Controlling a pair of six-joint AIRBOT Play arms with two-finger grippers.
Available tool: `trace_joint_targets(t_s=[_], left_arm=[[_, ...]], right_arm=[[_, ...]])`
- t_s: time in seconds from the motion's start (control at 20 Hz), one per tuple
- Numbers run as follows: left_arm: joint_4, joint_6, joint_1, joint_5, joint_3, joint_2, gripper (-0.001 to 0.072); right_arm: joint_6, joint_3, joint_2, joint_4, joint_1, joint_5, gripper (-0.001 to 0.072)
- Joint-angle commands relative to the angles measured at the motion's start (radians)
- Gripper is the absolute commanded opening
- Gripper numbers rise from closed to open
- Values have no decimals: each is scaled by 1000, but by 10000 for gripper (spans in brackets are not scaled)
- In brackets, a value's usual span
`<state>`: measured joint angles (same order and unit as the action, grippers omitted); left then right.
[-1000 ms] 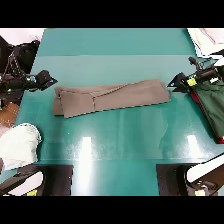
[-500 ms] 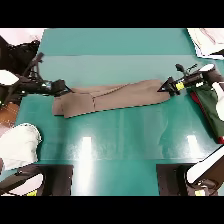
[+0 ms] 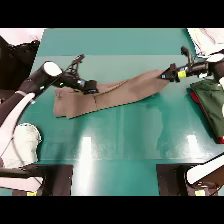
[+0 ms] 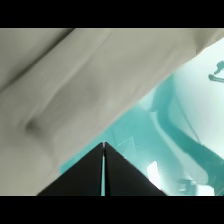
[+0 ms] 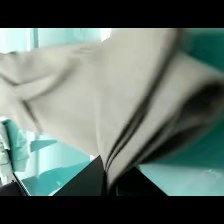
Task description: Fold the shirts.
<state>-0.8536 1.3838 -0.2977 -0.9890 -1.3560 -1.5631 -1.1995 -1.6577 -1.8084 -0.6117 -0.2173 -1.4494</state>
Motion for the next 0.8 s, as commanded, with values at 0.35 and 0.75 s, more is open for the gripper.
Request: trace_joint_targets(t_s=[0.35,0.75], left_arm=[[0,111,-109,23,-364,-393,24],[-21,102,-107,-10,-395,-399,24]], right_arm=[[-87,-359,134,16,272,-77,9],[-70,-338,134,14,437,-19,10]])
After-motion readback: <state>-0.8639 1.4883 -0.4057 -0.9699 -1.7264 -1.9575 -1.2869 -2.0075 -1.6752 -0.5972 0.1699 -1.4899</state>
